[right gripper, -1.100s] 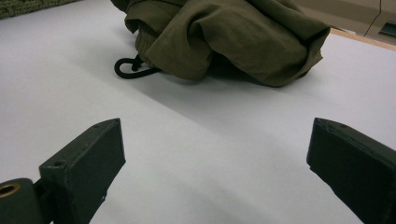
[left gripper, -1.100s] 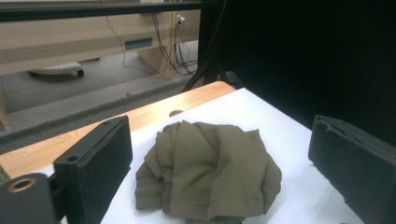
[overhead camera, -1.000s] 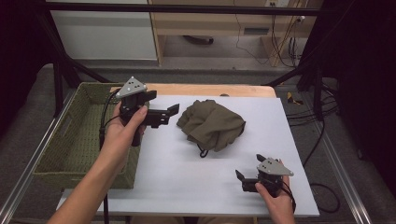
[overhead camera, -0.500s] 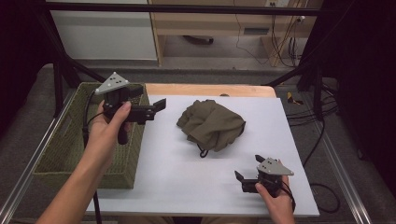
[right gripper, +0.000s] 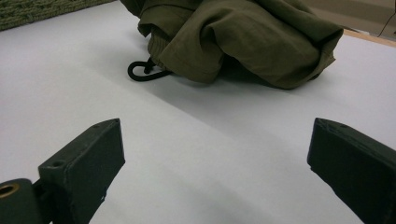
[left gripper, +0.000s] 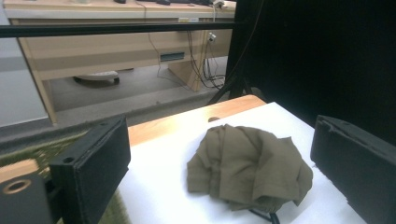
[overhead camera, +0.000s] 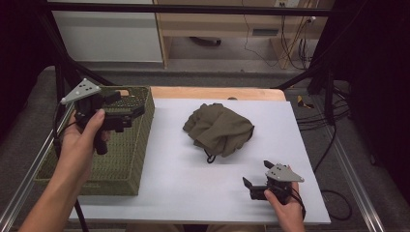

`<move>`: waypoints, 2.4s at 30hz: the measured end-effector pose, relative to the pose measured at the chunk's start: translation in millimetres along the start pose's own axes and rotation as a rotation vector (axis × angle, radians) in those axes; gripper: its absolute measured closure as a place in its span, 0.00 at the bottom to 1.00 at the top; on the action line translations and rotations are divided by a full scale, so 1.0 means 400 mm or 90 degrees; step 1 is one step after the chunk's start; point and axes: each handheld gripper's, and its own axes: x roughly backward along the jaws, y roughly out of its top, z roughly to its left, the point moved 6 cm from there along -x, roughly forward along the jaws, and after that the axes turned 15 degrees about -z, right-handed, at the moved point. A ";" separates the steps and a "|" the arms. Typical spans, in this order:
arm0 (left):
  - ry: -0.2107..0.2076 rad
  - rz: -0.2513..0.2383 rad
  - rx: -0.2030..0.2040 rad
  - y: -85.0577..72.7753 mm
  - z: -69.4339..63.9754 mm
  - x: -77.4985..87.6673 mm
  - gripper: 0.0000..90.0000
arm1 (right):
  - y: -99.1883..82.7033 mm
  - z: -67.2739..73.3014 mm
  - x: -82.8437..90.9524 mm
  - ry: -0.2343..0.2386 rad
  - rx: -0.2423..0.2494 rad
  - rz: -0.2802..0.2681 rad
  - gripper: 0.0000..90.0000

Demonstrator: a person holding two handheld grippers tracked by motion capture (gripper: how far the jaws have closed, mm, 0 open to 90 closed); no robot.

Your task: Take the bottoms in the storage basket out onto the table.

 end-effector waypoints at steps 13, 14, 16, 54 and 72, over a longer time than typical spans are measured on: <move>0.027 -0.004 0.028 -0.077 0.060 0.100 0.05 | -0.003 0.004 -0.002 0.001 0.000 0.007 0.05; 0.027 -0.003 0.030 -0.081 0.063 0.106 0.05 | -0.004 0.004 -0.002 0.002 -0.001 0.008 0.05; 0.032 -0.004 0.035 -0.088 0.071 0.122 0.05 | -0.004 0.004 -0.004 0.003 -0.001 0.008 0.05; 0.008 0.029 0.039 -0.241 0.004 0.176 0.05 | -0.006 0.013 -0.007 0.006 0.010 0.012 0.05; 0.007 0.053 0.040 -0.318 -0.021 0.154 0.06 | -0.005 0.013 -0.007 0.008 0.010 0.010 0.05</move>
